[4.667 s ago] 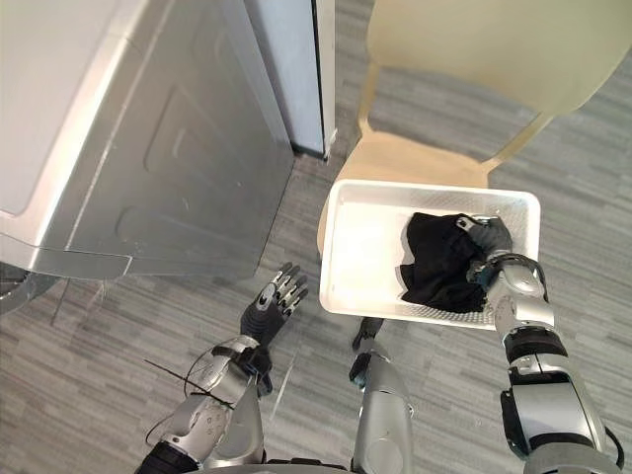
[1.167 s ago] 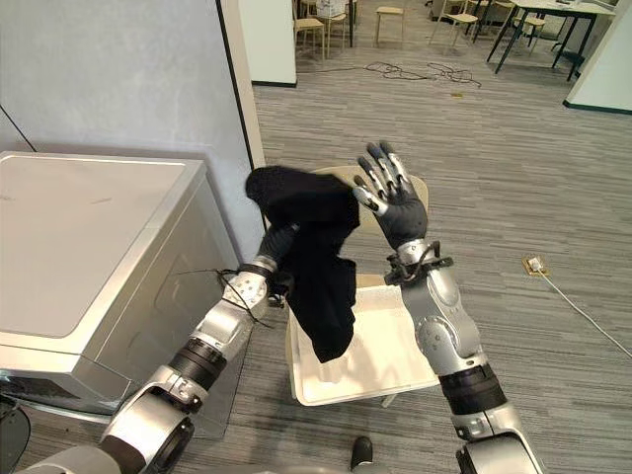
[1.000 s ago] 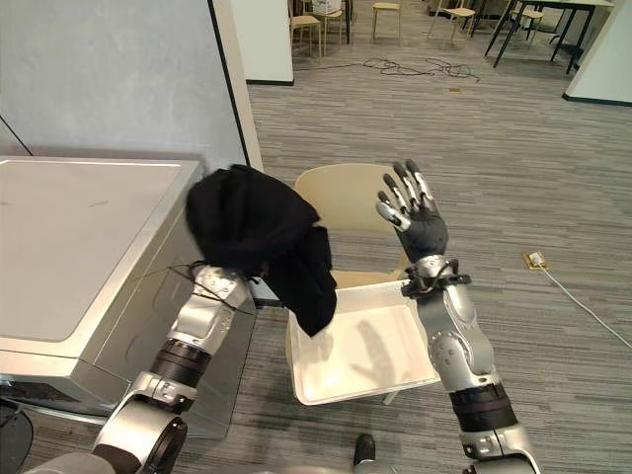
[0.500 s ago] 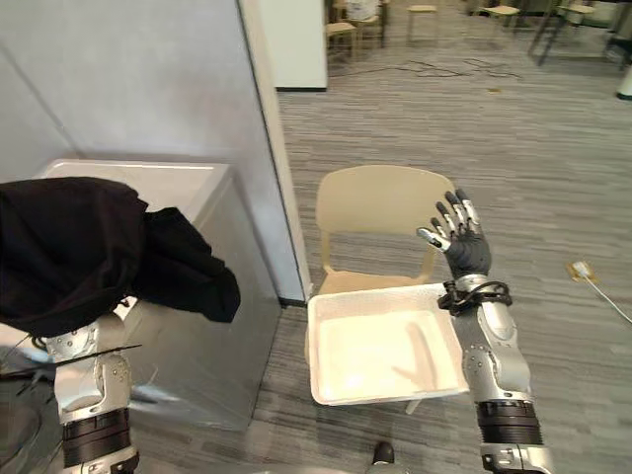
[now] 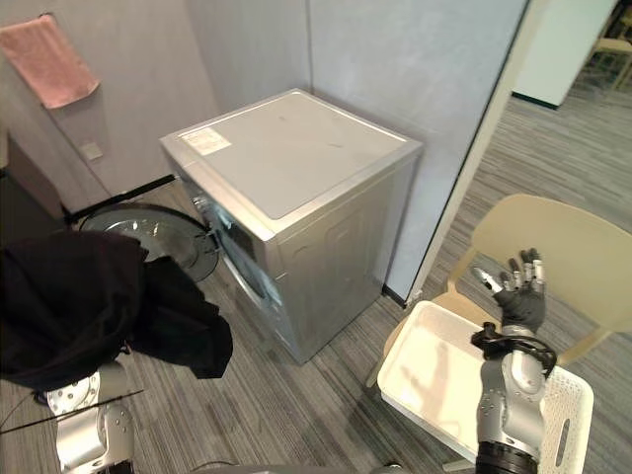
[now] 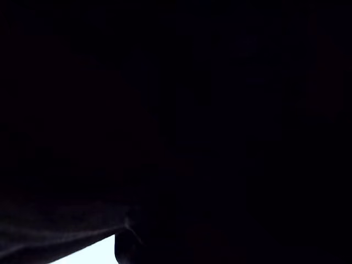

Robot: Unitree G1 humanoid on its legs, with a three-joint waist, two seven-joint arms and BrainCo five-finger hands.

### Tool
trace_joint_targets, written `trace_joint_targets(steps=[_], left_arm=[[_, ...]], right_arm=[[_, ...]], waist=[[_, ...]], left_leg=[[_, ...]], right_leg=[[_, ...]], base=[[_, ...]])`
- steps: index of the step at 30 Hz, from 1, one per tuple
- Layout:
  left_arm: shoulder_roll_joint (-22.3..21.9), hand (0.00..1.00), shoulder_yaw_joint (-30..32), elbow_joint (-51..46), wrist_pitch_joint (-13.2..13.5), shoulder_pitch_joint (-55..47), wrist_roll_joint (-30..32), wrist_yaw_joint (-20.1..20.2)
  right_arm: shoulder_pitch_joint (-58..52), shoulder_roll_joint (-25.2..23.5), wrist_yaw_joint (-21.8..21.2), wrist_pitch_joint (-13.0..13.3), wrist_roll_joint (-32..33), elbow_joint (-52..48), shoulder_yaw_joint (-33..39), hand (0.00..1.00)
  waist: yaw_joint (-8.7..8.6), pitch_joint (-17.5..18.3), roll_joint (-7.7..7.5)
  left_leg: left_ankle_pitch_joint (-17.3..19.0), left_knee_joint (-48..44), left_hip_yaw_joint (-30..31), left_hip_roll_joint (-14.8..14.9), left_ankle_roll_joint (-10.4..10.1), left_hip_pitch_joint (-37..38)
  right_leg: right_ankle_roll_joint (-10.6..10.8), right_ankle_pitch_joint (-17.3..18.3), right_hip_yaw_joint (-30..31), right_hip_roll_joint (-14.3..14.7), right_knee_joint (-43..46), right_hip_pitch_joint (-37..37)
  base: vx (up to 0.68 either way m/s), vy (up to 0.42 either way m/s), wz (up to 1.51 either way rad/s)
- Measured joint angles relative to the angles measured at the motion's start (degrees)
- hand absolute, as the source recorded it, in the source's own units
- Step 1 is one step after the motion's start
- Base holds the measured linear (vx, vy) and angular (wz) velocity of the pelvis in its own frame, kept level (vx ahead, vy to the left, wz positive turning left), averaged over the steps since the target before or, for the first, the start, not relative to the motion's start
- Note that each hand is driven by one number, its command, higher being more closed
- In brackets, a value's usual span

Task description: Pick up the laundry basket with both hands and put the clothes into the washing machine.

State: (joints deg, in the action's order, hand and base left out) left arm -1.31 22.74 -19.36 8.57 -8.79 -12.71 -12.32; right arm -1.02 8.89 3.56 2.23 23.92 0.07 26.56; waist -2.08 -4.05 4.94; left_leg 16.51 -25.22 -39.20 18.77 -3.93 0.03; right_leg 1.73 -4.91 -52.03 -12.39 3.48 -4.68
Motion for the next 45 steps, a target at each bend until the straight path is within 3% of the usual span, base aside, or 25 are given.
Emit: trace_joint_targets(steps=[4,5,6,7,8,10,11,12,16,19,20,22,26,28,29,31,33,34,35,36,37,38,41,44,45], left_arm=[[-2.0,1.0,-0.1,2.1,0.0,-0.3,0.2,0.0],[-2.3,1.0,-1.2,3.1,-0.1,-0.2,0.5,0.0],[-2.6,1.0,-3.1,4.2,-0.5,0.0,0.7,-0.1],[-2.7,1.0,-4.2,4.5,-0.8,0.1,0.8,-0.2],[-2.6,1.0,-5.7,4.7,-0.9,0.1,1.0,-0.1],[-2.5,1.0,-7.9,4.8,-0.9,0.3,1.0,-0.2],[-2.2,1.0,-8.6,4.7,-0.9,0.4,1.0,-0.2],[-1.6,1.0,-10.4,4.6,-0.9,0.4,1.0,-0.2],[-1.9,1.0,-18.3,4.7,-1.7,0.6,0.8,-0.2],[-2.0,1.0,-23.9,4.8,-1.9,2.6,0.9,0.5],[-1.9,1.0,-25.2,4.7,-1.8,4.8,0.9,1.3],[-2.1,1.0,-25.7,5.6,-2.7,5.5,1.0,2.3],[-2.5,1.0,-26.7,5.7,-2.7,6.1,1.0,3.1],[-2.5,1.0,-26.6,5.6,-2.7,5.3,1.0,3.6],[-2.5,1.0,-26.6,5.4,-2.7,4.0,1.0,3.5],[-2.4,1.0,-26.0,4.6,-2.7,2.0,-0.3,3.8],[-2.6,1.0,-24.2,4.2,-2.7,-0.9,-0.8,4.3],[-2.7,1.0,-22.5,4.3,-2.7,-1.8,-1.4,4.3],[-2.7,1.0,-21.8,4.4,-2.8,-1.8,-2.5,4.2],[-2.4,1.0,-21.8,4.5,-2.8,-1.8,-2.7,4.2],[-2.2,1.0,-22.1,4.6,-2.8,-1.8,-2.7,4.3],[-2.1,1.0,-22.0,4.9,-2.8,-1.8,-2.7,4.4],[-2.2,1.0,-20.6,7.9,-2.9,-2.3,-2.7,4.3],[-2.1,1.0,-19.9,8.1,-3.1,-3.5,-2.6,3.3],[-2.1,1.0,-19.7,8.2,-3.0,-4.7,-2.6,3.0]], right_arm=[[-0.8,-0.1,0.3,0.0,-2.1,-0.3,0.6,0.0],[-2.3,-0.6,0.3,-0.2,-2.4,-1.1,0.8,0.0],[-4.6,-1.5,0.3,-0.5,-2.7,-1.7,1.6,0.0],[-5.5,-2.2,0.3,-0.7,-2.9,-1.7,2.1,0.0],[-7.6,-4.1,0.3,-1.0,-3.2,-1.9,2.9,0.0],[-12.9,-8.6,0.4,-1.3,-3.2,-6.8,3.5,0.0],[-14.4,-9.8,0.5,-1.3,-3.2,-9.0,3.4,0.0],[-17.5,-12.4,0.6,-1.3,-3.2,-14.9,2.8,0.0],[-23.9,-14.5,0.6,-0.3,-3.0,-23.7,-0.4,0.0],[-27.9,-15.0,-0.5,0.1,-1.9,-26.5,-4.9,0.0],[-28.8,-15.0,-1.9,0.0,-1.8,-26.6,-7.0,0.0],[-28.0,-13.8,-3.2,0.7,-0.9,-27.3,-7.2,0.0],[-27.7,-12.8,-4.0,0.1,0.9,-27.3,-8.0,0.0],[-27.7,-12.4,-4.2,0.1,1.4,-27.3,-9.6,0.0],[-27.5,-11.3,-4.5,-0.2,1.4,-27.4,-10.7,0.0],[-27.7,-10.1,-4.2,-0.9,0.7,-27.4,-12.0,0.0],[-28.4,-10.0,-3.4,-1.6,-0.5,-27.3,-12.5,0.0],[-28.7,-10.3,-3.4,-1.5,-1.9,-27.3,-12.8,0.0],[-29.0,-10.9,-2.6,-1.5,-4.9,-27.0,-13.3,0.0],[-28.8,-11.7,-1.6,-1.4,-7.2,-26.4,-13.4,0.0],[-28.6,-12.0,-1.1,-1.3,-8.6,-25.8,-13.5,0.0],[-28.2,-12.1,-0.5,-1.0,-10.8,-24.4,-13.5,0.0],[-25.1,-10.9,0.0,-2.6,-18.2,-13.7,-15.3,0.0],[-26.3,-10.7,-0.1,-5.6,-24.1,-6.9,-18.2,0.0],[-27.6,-10.6,-0.1,-6.3,-28.4,-4.1,-18.8,0.0]], waist=[[-0.15,-0.2,-0.43],[-0.39,-0.6,-0.69],[-1.55,-1.2,-1.45],[-2.3,-1.4,-1.57],[-3.62,-1.6,-1.72],[-4.12,-1.7,-2.56],[-4.41,-1.7,-3.02],[-4.77,-2.2,-5.35],[-5.32,-2.7,-8.56],[-6.22,-2.6,-8.67],[-6.31,-1.8,-10.69],[-6.46,-1.7,-7.28],[-6.36,-1.0,-5.03],[-6.58,-0.8,-3.84],[-6.43,-0.8,-2.67],[-6.45,-1.3,-1.59],[-6.22,-1.1,-0.88],[-6.01,-1.2,-0.85],[-5.69,-1.3,-1.12],[-5.06,-1.5,-1.71],[-4.87,-1.4,-2.0],[-4.85,-1.4,-2.57],[-3.74,-1.4,-3.92],[-3.25,-1.5,-3.81],[-3.14,-1.4,-2.54]], left_leg=[[1.5,1.3,2.4,-5.9,2.5,-2.0],[2.2,1.5,4.3,-8.0,3.2,-2.1],[2.6,1.9,7.6,-10.4,4.6,-2.1],[2.7,2.5,9.7,-11.5,5.6,-1.9],[2.4,3.3,14.1,-12.8,6.8,-1.4],[1.3,5.7,20.0,-13.9,8.2,-1.1],[0.9,6.5,21.1,-14.6,8.3,-0.6],[0.1,7.4,23.7,-16.4,8.7,-0.1],[0.6,5.0,32.4,-19.0,10.2,1.8],[3.6,0.7,41.9,-20.4,10.6,1.6],[7.2,-3.9,44.8,-22.4,9.0,-0.2],[9.5,-5.9,46.1,-20.1,7.6,0.8],[7.7,-0.7,46.7,-18.8,6.4,4.9],[7.3,-7.9,43.2,-17.5,4.7,2.7],[4.5,-20.8,39.1,-14.7,-2.8,-2.3],[-1.5,-32.1,35.5,-10.0,-10.5,-6.8],[-11.4,-40.7,27.9,-3.6,-8.9,-9.3],[-17.7,-45.7,21.2,2.0,-1.3,-10.4],[-16.0,-49.6,17.1,7.0,4.1,-11.4],[-13.7,-50.2,15.9,9.2,6.9,-12.1],[-12.6,-49.5,16.5,9.3,8.1,-12.9],[-10.7,-47.1,18.4,8.6,7.8,-14.4],[-4.7,-23.3,30.1,-0.1,2.8,-16.1],[-5.1,-4.3,39.6,-3.0,1.5,-15.3],[-7.9,1.7,44.0,-3.6,-3.1,-14.4]], right_leg=[[0.2,1.5,-1.1,-8.6,9.6,2.6],[-1.0,2.2,0.3,-12.8,15.9,3.6],[-5.4,1.4,6.7,-16.5,23.6,5.7],[-7.9,-0.1,12.2,-17.4,27.6,7.4],[-8.5,1.8,25.6,-15.3,34.8,11.9],[-3.4,10.1,40.7,-4.4,43.8,17.1],[-3.3,11.6,43.2,-2.0,45.1,18.2],[-1.7,14.8,47.9,3.3,46.7,20.3],[1.3,19.2,54.8,14.4,42.4,22.1],[1.1,18.9,54.1,15.1,35.1,22.0],[-0.4,15.2,53.4,12.3,28.4,20.2],[-1.9,18.6,48.2,12.0,31.6,18.5],[-3.8,20.5,43.0,11.5,28.0,14.4],[-3.8,22.3,42.5,12.5,26.3,12.4],[-4.1,23.3,41.9,13.2,26.4,11.1],[-5.4,23.9,41.9,14.7,26.8,9.4],[-6.2,24.5,43.5,15.1,28.0,7.8],[-6.4,24.5,44.9,15.1,26.7,6.3],[-6.4,24.6,46.5,15.3,25.3,4.5],[-6.5,24.9,48.2,15.0,23.6,2.4],[-6.5,24.9,48.9,14.7,22.8,1.7],[-6.3,25.0,49.9,13.9,21.8,1.1],[-4.2,26.1,56.6,10.5,20.2,0.2],[-0.4,28.1,60.8,8.5,20.5,0.3],[3.4,30.4,65.1,7.5,21.2,0.5]], base=[[-0.09,0.311,0.43],[-0.08,0.373,0.92],[-0.05,0.301,1.16],[0.02,0.239,1.45],[0.04,0.126,1.33],[0.08,0.097,1.45],[0.21,0.019,1.51],[0.21,-0.027,1.16],[0.24,-0.107,1.38],[0.39,-0.196,1.84],[0.46,-0.26,1.94],[0.32,-0.2,1.17],[0.21,-0.147,0.53],[0.13,-0.077,0.18],[0.16,-0.043,-0.07],[0.2,0.0,-0.24],[0.21,0.047,-0.51],[0.21,0.056,-0.5],[0.27,0.07,-0.55],[0.23,0.066,-0.4],[0.19,0.071,-0.34],[0.17,0.153,-0.42],[0.22,0.255,-0.83],[0.33,0.499,-1.02],[0.35,0.568,-1.28]])
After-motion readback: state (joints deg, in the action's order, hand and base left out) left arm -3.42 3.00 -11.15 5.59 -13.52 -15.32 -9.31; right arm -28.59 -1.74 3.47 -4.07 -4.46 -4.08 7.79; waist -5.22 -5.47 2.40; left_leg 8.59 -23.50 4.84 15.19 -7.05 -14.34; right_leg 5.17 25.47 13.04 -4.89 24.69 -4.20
